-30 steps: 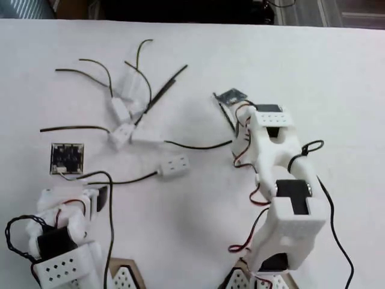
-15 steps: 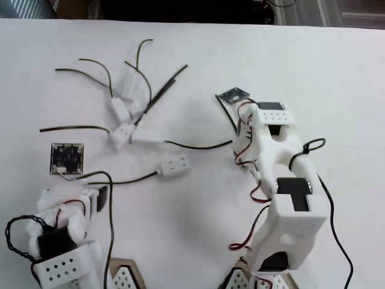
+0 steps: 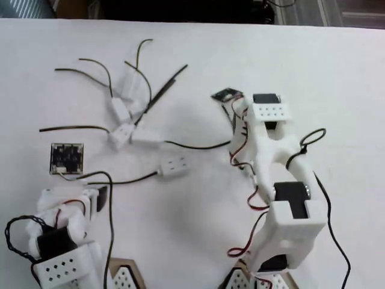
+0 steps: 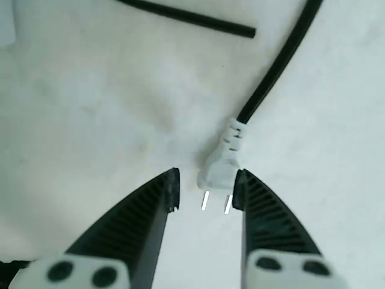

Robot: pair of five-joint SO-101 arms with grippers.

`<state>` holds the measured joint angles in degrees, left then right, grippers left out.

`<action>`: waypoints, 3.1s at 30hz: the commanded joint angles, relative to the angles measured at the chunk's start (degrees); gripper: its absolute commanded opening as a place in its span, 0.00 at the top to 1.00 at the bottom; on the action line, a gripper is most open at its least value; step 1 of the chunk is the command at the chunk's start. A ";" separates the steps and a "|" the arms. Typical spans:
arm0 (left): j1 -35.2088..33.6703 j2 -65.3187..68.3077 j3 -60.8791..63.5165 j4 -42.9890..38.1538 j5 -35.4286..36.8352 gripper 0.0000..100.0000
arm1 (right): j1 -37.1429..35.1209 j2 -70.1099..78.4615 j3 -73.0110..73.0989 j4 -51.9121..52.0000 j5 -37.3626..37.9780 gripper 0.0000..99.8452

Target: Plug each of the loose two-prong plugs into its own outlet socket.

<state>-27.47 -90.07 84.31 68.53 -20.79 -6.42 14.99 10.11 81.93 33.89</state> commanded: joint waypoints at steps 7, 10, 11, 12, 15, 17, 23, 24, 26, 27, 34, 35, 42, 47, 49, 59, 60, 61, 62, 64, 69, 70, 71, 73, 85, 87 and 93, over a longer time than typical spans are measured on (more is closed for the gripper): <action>-0.31 -0.75 -0.09 -0.79 -2.29 0.69 | 3.38 -2.86 7.30 -10.59 0.09 0.86; -0.31 -0.75 0.18 -0.79 -2.29 0.69 | 4.09 -2.07 7.47 -10.95 0.09 0.86; -0.31 -0.75 0.18 -0.79 -2.29 0.69 | 4.09 -1.45 7.47 -10.95 0.09 0.86; -0.31 -0.75 0.18 -0.79 -2.29 0.69 | 4.09 -0.66 7.47 -10.95 0.09 0.86; -0.31 -0.75 0.18 -0.79 -2.37 0.69 | 3.91 1.27 7.12 -11.38 0.09 0.91; -0.31 -0.75 0.18 -0.79 -2.37 0.69 | 3.82 2.07 6.33 -11.30 0.09 0.95; -0.31 -0.75 0.26 -0.79 -2.37 0.69 | 4.18 1.19 4.48 -8.75 0.09 0.91; -0.31 -0.75 0.26 -0.79 -2.37 0.69 | 4.09 0.57 4.22 -7.25 -0.09 0.89; -0.31 -0.75 0.26 -0.79 -2.37 0.69 | 4.00 -1.36 3.52 -3.91 -0.26 0.86; -0.31 -0.75 0.26 -0.79 -2.37 0.69 | 4.00 -2.51 2.99 -2.68 -0.35 0.86; -0.31 -0.75 0.26 -0.79 -2.37 0.69 | 5.93 -7.25 2.20 -1.54 -0.35 0.86; -0.31 -0.75 0.26 -0.79 -2.37 0.69 | 6.20 -7.25 2.46 -1.54 -0.35 0.86; -0.31 -0.75 0.26 -0.79 -2.37 0.69 | 7.08 0.04 2.20 -4.88 -0.35 0.86; -0.31 -0.75 0.26 -0.79 -2.37 0.69 | 6.37 4.53 2.20 -5.14 -0.35 0.86; -0.31 -0.75 0.26 -0.79 -2.37 0.69 | 5.58 4.62 2.37 -4.88 -0.44 0.86; -0.31 -0.75 0.26 -0.79 -2.37 0.69 | 1.89 4.53 2.20 -5.14 -5.36 0.98; -0.31 -0.75 0.26 -0.79 -2.37 0.69 | 2.07 4.53 2.20 -4.97 -5.36 0.98; -0.31 -0.75 0.26 -0.79 -2.37 0.69 | 2.24 4.53 2.20 -4.97 -5.36 0.98; -0.31 -0.75 0.26 -0.79 -2.37 0.69 | 2.24 4.53 2.20 -4.97 -5.36 0.98; -0.31 -0.75 0.26 -0.79 -2.37 0.69 | 2.33 4.53 2.20 -4.88 -5.36 0.98; -0.31 -0.75 0.35 -0.79 -2.37 0.69 | 1.36 4.53 2.20 -3.74 -5.10 0.98; -0.31 -0.75 0.35 -0.79 -2.37 0.69 | 1.10 4.53 2.20 -3.65 -5.27 0.98; -0.31 -0.75 0.35 -0.79 -2.37 0.69 | 1.01 4.53 2.11 -3.65 -5.27 0.98; -0.31 -0.75 0.35 -0.79 -2.37 0.69 | 0.92 4.53 2.11 -3.74 -5.27 0.98; 3.21 -0.75 0.09 -2.02 -2.02 0.69 | -3.38 -21.93 2.64 8.13 -5.63 0.98; 6.29 -0.75 -0.26 -2.73 -1.93 0.69 | -4.53 -27.65 3.60 8.22 -6.24 0.98; 13.05 -0.75 -6.42 -6.95 6.24 0.69 | -12.26 -42.95 15.21 3.30 -14.24 0.98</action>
<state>-18.07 -90.07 82.90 64.57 -18.33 -15.30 -19.74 21.27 88.09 22.37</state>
